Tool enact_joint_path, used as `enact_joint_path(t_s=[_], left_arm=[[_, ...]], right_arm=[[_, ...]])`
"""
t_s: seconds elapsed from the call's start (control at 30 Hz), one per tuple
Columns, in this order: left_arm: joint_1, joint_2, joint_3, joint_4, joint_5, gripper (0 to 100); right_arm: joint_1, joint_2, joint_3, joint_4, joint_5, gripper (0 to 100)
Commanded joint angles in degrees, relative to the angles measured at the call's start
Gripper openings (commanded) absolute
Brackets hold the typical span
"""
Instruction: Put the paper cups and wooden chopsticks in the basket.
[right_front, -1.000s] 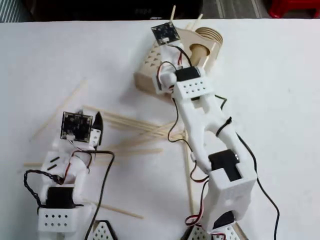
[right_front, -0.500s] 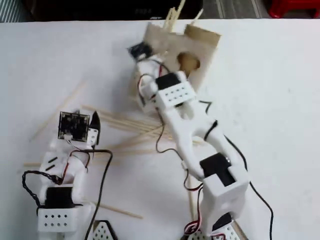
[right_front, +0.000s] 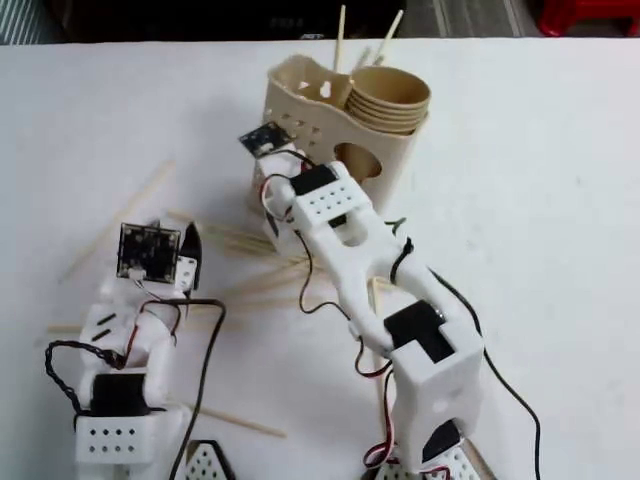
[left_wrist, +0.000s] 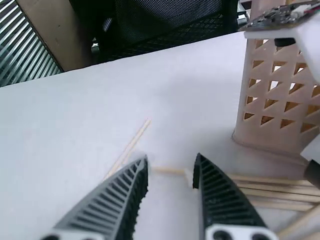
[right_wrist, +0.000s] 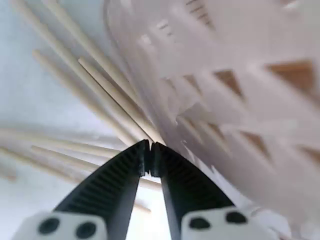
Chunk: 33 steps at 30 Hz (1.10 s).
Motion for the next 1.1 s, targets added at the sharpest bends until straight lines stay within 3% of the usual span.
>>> enact_joint_path(t_s=[0.0, 0.3, 0.63, 0.83, 1.07], left_arm=[[-0.57, -0.84, -0.7, -1.49, 0.26, 16], [-0.57, -0.84, -0.7, -1.49, 0.26, 16], [-0.48, -0.84, -0.7, -1.49, 0.26, 16], [-0.48, -0.84, -0.7, -1.49, 0.26, 16], [-0.48, -0.84, -0.7, -1.49, 0.26, 16]], right_arm=[[-1.89, -0.75, -0.44, 0.66, -0.09, 1.8], [-4.35, -1.45, -0.88, 2.86, -0.09, 1.8], [-0.92, -13.23, -0.88, 2.51, -0.09, 1.8], [6.29, -17.19, -0.88, -7.52, -0.09, 1.8], [12.09, -10.86, -0.88, -19.74, -0.09, 1.8]])
